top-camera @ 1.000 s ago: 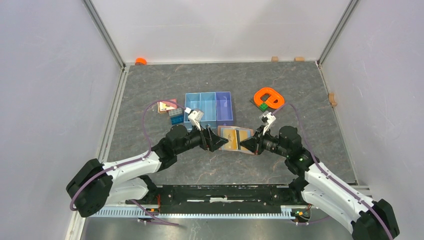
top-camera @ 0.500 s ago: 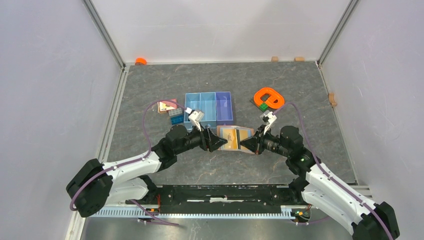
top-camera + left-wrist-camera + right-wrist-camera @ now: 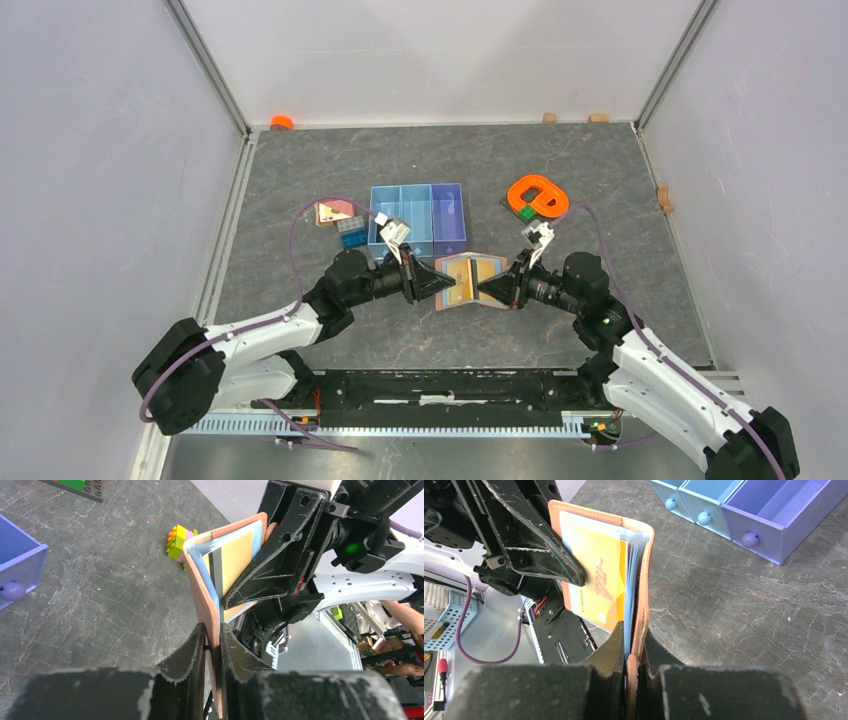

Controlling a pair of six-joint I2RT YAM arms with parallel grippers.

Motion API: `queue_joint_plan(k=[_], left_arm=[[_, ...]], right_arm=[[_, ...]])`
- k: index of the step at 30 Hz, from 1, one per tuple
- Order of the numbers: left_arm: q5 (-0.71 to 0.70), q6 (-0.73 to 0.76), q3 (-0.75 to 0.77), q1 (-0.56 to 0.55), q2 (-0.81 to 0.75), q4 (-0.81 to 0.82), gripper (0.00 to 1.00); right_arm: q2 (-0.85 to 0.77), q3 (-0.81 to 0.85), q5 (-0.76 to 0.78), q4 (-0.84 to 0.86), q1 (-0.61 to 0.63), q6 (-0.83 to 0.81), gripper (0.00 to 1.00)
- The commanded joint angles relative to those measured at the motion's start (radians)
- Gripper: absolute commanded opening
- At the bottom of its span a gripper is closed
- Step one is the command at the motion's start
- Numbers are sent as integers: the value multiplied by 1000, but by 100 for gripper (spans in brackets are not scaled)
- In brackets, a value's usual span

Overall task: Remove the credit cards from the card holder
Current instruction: Remove the credit card from the card holder.

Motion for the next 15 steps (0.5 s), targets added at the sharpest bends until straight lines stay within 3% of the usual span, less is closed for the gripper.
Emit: queue_joint_plan(k=[1,4,10,15], left_arm=[[34,-62,17,0,27,57,12],[11,-116,20,0,47,26,2],[-49,-214,-42,0,55,116,2],[-40,-134,44,0,-33,-142,2]], right_arm=[[-31,6,13,50,4,21,0],[-26,-6,29,54,4,29,0],[-2,-24,40,79,4,44,0],[18,18,97,16,4,-2,2]])
